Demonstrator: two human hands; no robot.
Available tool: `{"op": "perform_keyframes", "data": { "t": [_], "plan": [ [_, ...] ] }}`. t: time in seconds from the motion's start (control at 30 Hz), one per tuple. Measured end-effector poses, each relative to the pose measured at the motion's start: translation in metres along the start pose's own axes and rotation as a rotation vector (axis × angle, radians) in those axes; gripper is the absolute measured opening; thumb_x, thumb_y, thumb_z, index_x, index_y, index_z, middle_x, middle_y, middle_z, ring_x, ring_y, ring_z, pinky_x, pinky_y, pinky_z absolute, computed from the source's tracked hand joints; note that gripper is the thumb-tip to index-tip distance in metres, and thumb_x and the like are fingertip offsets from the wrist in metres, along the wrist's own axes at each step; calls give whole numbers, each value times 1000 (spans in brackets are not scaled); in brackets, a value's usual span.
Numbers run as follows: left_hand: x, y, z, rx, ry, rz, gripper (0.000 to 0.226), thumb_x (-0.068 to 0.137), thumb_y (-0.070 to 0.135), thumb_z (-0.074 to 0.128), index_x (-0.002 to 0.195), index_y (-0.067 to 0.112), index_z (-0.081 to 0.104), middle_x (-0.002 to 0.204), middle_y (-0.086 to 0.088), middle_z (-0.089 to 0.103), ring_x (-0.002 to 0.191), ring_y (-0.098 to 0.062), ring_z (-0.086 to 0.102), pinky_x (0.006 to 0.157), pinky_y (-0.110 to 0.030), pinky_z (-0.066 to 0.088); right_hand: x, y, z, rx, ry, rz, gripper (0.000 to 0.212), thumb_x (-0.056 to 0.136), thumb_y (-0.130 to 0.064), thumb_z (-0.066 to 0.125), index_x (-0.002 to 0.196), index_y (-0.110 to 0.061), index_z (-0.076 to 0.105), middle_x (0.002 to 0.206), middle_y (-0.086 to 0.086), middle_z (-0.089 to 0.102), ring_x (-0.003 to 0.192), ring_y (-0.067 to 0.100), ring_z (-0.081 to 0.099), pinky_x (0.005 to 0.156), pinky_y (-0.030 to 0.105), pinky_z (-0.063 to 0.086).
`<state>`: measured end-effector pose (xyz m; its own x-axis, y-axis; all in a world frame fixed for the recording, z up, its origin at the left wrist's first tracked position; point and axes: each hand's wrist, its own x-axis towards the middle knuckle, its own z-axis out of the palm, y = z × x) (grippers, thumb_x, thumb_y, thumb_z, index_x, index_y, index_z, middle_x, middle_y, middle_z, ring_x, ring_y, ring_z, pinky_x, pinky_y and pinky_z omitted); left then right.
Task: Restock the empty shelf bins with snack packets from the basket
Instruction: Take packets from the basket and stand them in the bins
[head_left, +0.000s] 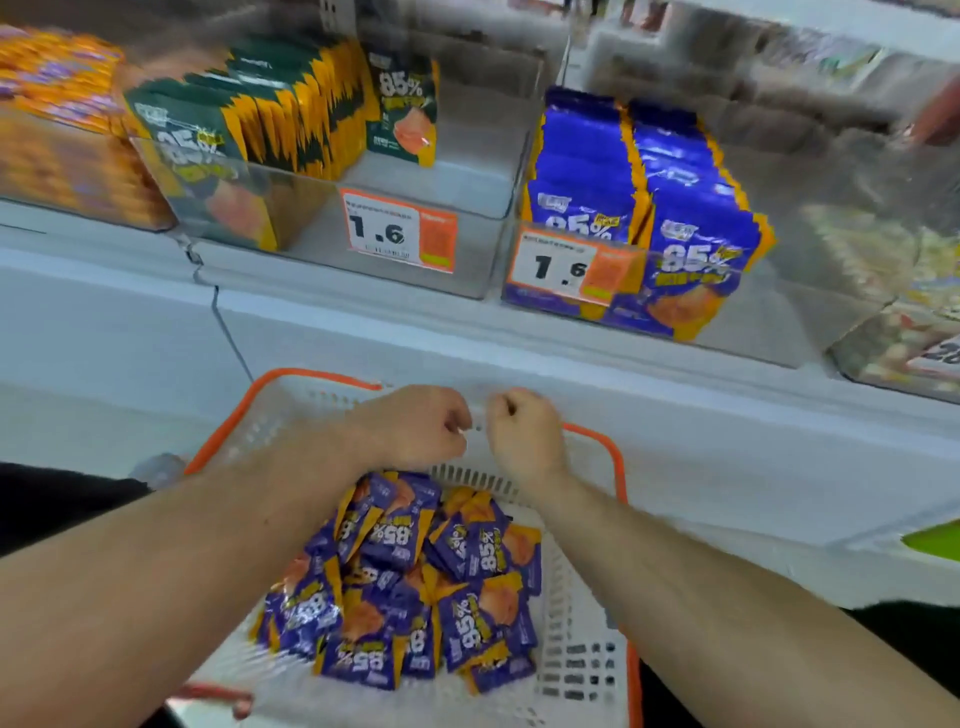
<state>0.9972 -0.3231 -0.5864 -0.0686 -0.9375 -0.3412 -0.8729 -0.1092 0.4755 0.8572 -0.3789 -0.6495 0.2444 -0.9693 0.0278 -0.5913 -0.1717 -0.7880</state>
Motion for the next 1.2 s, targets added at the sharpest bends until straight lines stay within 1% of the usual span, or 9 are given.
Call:
{"op": "perform_keyframes", "data": {
  "t": [0.1, 0.2, 0.3, 0.37, 0.57, 0.83, 0.97, 1.07, 1.2],
  "plan": [
    [1, -27, 17, -31, -68, -67, 31, 97, 22, 50, 128, 19, 55, 131, -1, 56, 108, -14, 52, 91, -26, 42, -15, 58, 38, -313, -475, 172, 36, 96, -22, 49, 63, -15, 35, 58, 4, 33, 51, 18, 31, 49, 32, 24],
    [4, -41, 33, -29, -113, -111, 30, 96, 21, 50, 124, 18, 57, 123, -1, 59, 99, -14, 50, 85, -27, 41, -34, 104, 67, -723, -839, 119, 13, 89, -25, 56, 79, -16, 57, 76, 6, 55, 67, 22, 51, 59, 37, 48],
    [11, -49, 46, -37, -149, -114, 25, 95, 21, 51, 118, 16, 62, 117, -3, 63, 103, -18, 57, 88, -31, 47, -54, 136, 93, -1014, -1004, -146, 48, 81, -40, 71, 119, -16, 56, 113, 11, 55, 104, 31, 56, 84, 44, 49],
    [15, -56, 53, -46, -168, -139, 28, 96, 23, 51, 121, 19, 60, 121, -1, 62, 109, -20, 57, 92, -34, 48, -69, 149, 106, -1078, -1018, -256, 66, 79, -36, 76, 132, -14, 44, 126, 14, 46, 115, 37, 48, 92, 48, 43],
    [22, -69, 58, -79, -175, -180, 32, 96, 26, 51, 127, 21, 57, 125, 2, 60, 107, -15, 55, 89, -27, 45, -88, 161, 120, -1148, -920, -327, 74, 79, -17, 74, 138, -13, 32, 131, 18, 41, 122, 38, 40, 107, 48, 32],
    [13, -59, 52, -126, -152, -177, 31, 95, 23, 51, 124, 22, 58, 124, 2, 60, 110, -16, 55, 94, -31, 48, -74, 155, 95, -1074, -830, -200, 67, 86, -16, 70, 143, -16, 34, 136, 16, 45, 114, 34, 53, 89, 42, 45],
    [6, -53, 42, -109, -148, -164, 32, 95, 23, 51, 126, 21, 57, 126, 2, 58, 112, -17, 55, 96, -32, 47, -56, 134, 76, -984, -846, -172, 8, 93, -15, 60, 99, -18, 54, 98, 9, 58, 93, 30, 55, 79, 40, 47],
    [4, -47, 33, -134, -111, -137, 34, 93, 20, 53, 126, 21, 55, 126, 3, 58, 100, -13, 57, 81, -25, 47, -36, 110, 54, -760, -823, -13, 22, 93, -24, 63, 81, -14, 47, 79, 3, 48, 79, 23, 49, 71, 37, 42],
    [6, -37, 17, -215, 33, -120, 42, 92, 25, 60, 133, 21, 50, 126, 3, 57, 105, -13, 55, 89, -26, 46, 3, 58, -4, -389, -763, 49, 18, 85, -18, 72, 80, -7, 59, 74, 6, 54, 67, 18, 52, 60, 31, 38]
  ]
}}
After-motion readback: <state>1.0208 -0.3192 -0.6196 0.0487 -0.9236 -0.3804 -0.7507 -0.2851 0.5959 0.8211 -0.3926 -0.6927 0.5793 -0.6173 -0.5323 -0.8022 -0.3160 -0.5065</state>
